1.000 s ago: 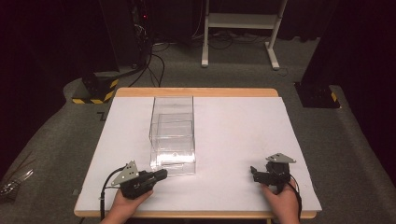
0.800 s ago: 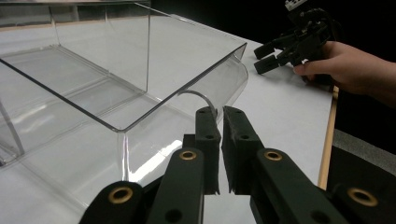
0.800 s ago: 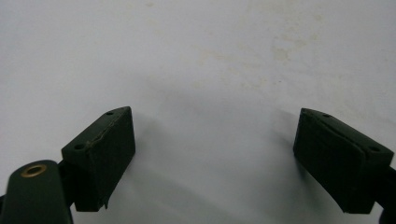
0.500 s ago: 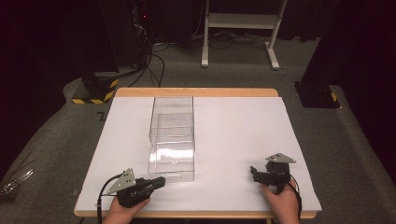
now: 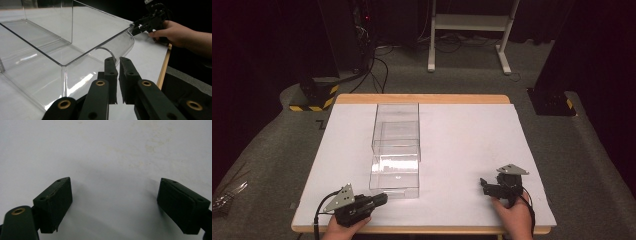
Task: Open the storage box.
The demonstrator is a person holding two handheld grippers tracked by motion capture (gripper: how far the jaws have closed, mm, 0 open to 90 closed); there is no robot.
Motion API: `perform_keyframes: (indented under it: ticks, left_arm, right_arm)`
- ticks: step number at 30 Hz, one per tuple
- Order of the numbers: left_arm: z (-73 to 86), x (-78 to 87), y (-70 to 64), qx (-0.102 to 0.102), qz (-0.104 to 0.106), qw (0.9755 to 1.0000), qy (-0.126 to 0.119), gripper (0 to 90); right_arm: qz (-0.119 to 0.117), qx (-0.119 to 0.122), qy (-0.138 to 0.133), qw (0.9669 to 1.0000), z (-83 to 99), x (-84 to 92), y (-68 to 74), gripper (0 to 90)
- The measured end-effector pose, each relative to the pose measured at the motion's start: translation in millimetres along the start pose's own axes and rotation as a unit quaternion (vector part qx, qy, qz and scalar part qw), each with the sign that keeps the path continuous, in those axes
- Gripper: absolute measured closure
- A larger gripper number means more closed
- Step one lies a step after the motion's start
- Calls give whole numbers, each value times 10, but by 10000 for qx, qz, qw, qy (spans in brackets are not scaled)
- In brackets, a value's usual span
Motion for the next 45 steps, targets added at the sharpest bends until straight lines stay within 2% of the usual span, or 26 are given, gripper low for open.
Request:
perform_keyframes:
  ticks: [14,18,20,25,29,34,40,45]
  left_arm:
    - [7,15,-18,-36,-28,10000,22,839]
    - [-15,51,-13,-43,-105,9999,19,738]
    - [-46,96,-3,-18,-146,9999,-40,709]
    - [-137,206,4,-104,-153,9995,-260,709]
    - [-211,255,-1,-52,-188,9988,-460,713]
    - [-270,292,64,25,-363,9974,-626,701]
    - [-280,337,166,105,-669,9945,-801,612]
    - [-270,442,308,121,-1124,9896,-888,577]
  right_arm:
    - [-2,-10,8,10000,0,1,0,130]
    - [-1,-11,8,10000,0,1,0,131]
    - [-2,-10,8,10000,0,1,0,131]
    - [-4,-13,9,10000,0,1,0,130]
    - [-3,-12,8,10000,0,0,0,130]
    - [-2,-13,9,10000,0,0,0,130]
    - [-3,-13,9,10000,0,0,0,131]
    - [-3,-13,9,10000,0,0,0,130]
Point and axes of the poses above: each handheld gripper's, and its own axes: x roughly backward along the jaws, z roughly out of its underside, y roughly to its left, the point moved 4 cm from there along -x, roughly forward along the jaws, and after that the axes turned 3 degrees about -z, right-handed, at the moved point
